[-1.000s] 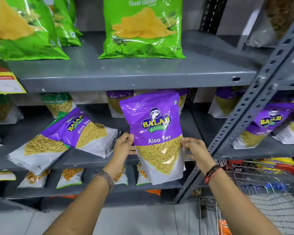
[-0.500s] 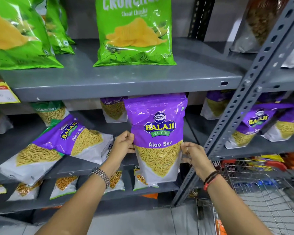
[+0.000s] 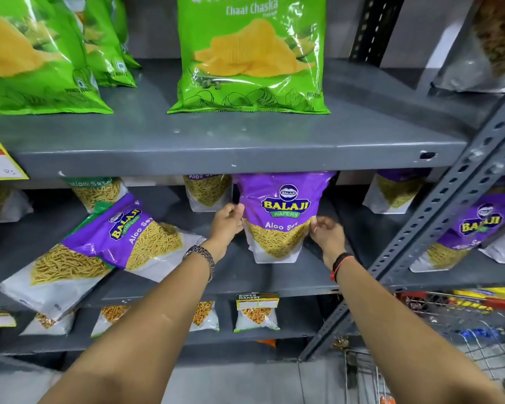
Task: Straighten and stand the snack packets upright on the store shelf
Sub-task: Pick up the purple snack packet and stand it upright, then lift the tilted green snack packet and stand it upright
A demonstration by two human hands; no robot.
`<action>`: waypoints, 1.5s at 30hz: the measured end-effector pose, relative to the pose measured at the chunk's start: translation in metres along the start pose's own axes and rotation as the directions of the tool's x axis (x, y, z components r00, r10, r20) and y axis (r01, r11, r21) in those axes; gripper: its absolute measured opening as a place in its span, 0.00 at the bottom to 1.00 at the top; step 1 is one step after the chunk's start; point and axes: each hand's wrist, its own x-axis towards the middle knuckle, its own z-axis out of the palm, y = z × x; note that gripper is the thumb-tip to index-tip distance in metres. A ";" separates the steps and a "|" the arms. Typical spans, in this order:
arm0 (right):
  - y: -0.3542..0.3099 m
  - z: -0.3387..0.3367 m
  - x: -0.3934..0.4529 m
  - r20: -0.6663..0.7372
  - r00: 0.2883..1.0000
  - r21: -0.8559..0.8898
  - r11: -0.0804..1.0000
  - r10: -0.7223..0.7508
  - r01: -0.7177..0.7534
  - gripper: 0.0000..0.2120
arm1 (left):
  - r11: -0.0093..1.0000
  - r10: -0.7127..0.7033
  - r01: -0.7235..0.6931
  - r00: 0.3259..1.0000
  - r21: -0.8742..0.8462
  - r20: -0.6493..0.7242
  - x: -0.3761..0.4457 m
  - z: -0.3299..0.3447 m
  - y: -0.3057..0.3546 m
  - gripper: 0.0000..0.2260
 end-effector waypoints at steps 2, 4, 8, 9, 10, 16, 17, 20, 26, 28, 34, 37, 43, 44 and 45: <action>0.009 -0.002 -0.002 -0.048 0.999 0.006 1.000 0.026 -0.026 0.06 | 1.000 -0.017 0.017 1.000 -0.026 0.022 -0.005 -0.002 -0.004 0.08; 0.015 -0.009 -0.012 -0.072 0.990 0.030 0.993 0.119 -0.118 0.07 | 0.999 -0.004 0.002 1.000 -0.049 -0.029 -0.012 -0.010 -0.008 0.11; 0.024 -0.006 -0.046 0.253 0.926 -0.136 0.958 0.281 -0.253 0.07 | 0.986 0.112 -0.143 0.951 -0.087 -0.287 -0.027 -0.048 -0.021 0.12; 0.023 0.002 -0.055 0.349 0.893 -0.185 0.955 0.284 -0.231 0.07 | 0.976 0.136 -0.189 0.919 -0.111 -0.371 -0.030 -0.062 -0.025 0.11; 0.020 0.012 -0.063 0.432 0.863 -0.218 0.959 0.261 -0.181 0.07 | 0.966 0.137 -0.220 0.881 -0.137 -0.453 -0.034 -0.077 -0.028 0.10; -0.013 0.109 -0.083 0.558 0.830 -0.296 0.934 -0.001 0.200 0.09 | 0.983 -0.167 0.073 0.726 -0.168 -0.667 -0.054 -0.164 -0.068 0.10; -0.020 0.130 -0.085 0.580 0.814 -0.318 0.908 -0.042 0.274 0.09 | 0.978 -0.208 0.137 0.742 -0.160 -0.637 -0.057 -0.174 -0.077 0.12; -0.040 0.189 -0.084 0.629 0.770 -0.395 0.808 -0.109 0.437 0.12 | 0.942 -0.335 0.269 0.773 -0.199 -0.539 -0.058 -0.200 -0.092 0.15; -0.054 0.275 -0.077 0.654 0.756 -0.565 0.685 0.033 0.459 0.20 | 0.890 -0.448 0.371 0.822 -0.265 -0.351 -0.038 -0.225 -0.093 0.11; -0.052 0.290 -0.076 0.646 0.756 -0.593 0.692 0.104 0.412 0.20 | 0.885 -0.442 0.350 0.838 -0.306 -0.320 -0.034 -0.227 -0.092 0.09; -0.049 0.292 -0.083 0.521 0.811 -0.517 0.854 0.265 0.053 0.10 | 0.858 -0.406 0.273 0.879 -0.436 -0.248 -0.037 -0.232 -0.098 0.10; -0.042 0.273 -0.097 0.470 0.830 -0.378 0.918 0.301 -0.119 0.18 | 0.865 -0.373 0.233 0.892 -0.444 -0.257 -0.043 -0.236 -0.100 0.07; -0.018 0.228 -0.133 0.332 0.907 -0.075 0.966 0.258 -0.247 0.17 | 0.938 -0.237 0.159 0.942 -0.307 -0.237 -0.055 -0.250 -0.091 0.08; -0.015 0.220 -0.138 0.310 0.915 -0.090 0.966 0.260 -0.244 0.18 | 0.951 -0.202 0.135 0.952 -0.277 -0.230 -0.056 -0.251 -0.088 0.09; -0.014 0.212 -0.145 0.301 0.920 -0.076 0.967 0.253 -0.242 0.18 | 0.962 -0.166 0.109 0.962 -0.251 -0.218 -0.057 -0.251 -0.084 0.10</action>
